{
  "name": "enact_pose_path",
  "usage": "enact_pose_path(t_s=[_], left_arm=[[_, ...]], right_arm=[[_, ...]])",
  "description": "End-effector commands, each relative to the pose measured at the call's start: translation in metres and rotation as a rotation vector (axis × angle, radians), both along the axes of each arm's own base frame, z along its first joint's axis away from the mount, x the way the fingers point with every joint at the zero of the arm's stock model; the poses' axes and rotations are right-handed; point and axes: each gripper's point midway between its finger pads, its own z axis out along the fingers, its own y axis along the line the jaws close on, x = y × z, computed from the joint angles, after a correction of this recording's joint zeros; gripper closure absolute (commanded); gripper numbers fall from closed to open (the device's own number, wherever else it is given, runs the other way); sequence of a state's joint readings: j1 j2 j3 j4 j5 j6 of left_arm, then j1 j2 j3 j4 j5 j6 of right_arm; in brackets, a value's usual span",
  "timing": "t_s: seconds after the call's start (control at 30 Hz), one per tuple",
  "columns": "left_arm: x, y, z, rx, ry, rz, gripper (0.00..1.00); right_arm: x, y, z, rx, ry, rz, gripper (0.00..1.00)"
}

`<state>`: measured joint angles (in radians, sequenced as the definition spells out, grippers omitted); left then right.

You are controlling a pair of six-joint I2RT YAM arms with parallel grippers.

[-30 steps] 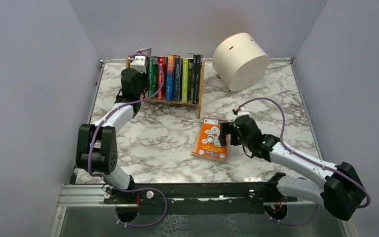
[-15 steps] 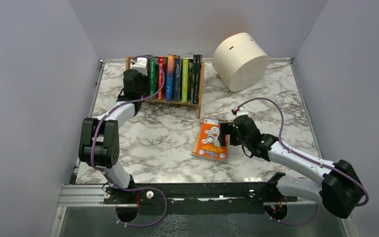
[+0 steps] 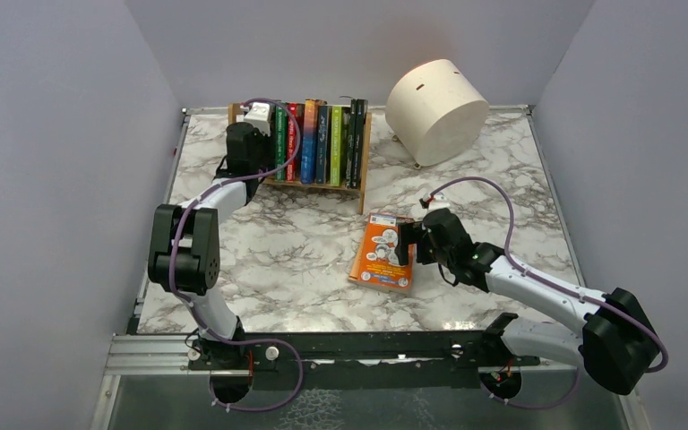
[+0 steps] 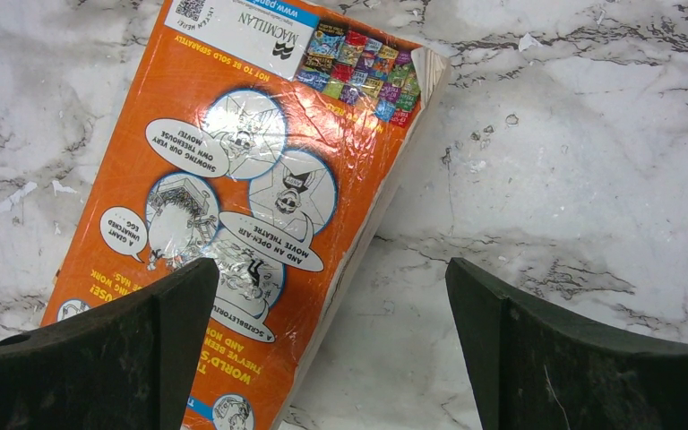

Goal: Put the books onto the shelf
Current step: Place the book on the shelf.

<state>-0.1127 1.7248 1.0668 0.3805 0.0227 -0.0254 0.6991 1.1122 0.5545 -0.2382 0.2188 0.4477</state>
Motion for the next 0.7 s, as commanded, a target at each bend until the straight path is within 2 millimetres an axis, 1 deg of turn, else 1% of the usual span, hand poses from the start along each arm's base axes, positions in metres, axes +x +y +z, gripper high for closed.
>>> enact_pose_path(t_s=[0.0, 0.37, 0.47, 0.5, 0.63, 0.67], left_arm=[[0.016, -0.013, 0.031, -0.053, -0.101, -0.060, 1.00], [0.013, -0.033, 0.032, -0.136, -0.086, -0.136, 1.00], [0.011, -0.035, 0.033, -0.141, -0.085, -0.146, 1.00], [0.011, -0.034, 0.033, -0.141, -0.086, -0.139, 0.98], [0.007, -0.029, 0.035, -0.136, -0.091, -0.112, 0.76], [0.007, -0.028, 0.036, -0.136, -0.092, -0.109, 0.73]], right_arm=[[0.005, 0.008, 0.008, 0.032, -0.024, 0.011, 0.03], [0.005, 0.010, 0.010, 0.035, -0.024, 0.013, 0.03], [0.005, 0.010, 0.012, 0.040, -0.028, 0.015, 0.03], [0.006, 0.010, 0.012, 0.040, -0.028, 0.014, 0.03], [0.006, 0.010, 0.014, 0.043, -0.033, 0.015, 0.03], [0.005, 0.010, 0.014, 0.042, -0.032, 0.015, 0.03]])
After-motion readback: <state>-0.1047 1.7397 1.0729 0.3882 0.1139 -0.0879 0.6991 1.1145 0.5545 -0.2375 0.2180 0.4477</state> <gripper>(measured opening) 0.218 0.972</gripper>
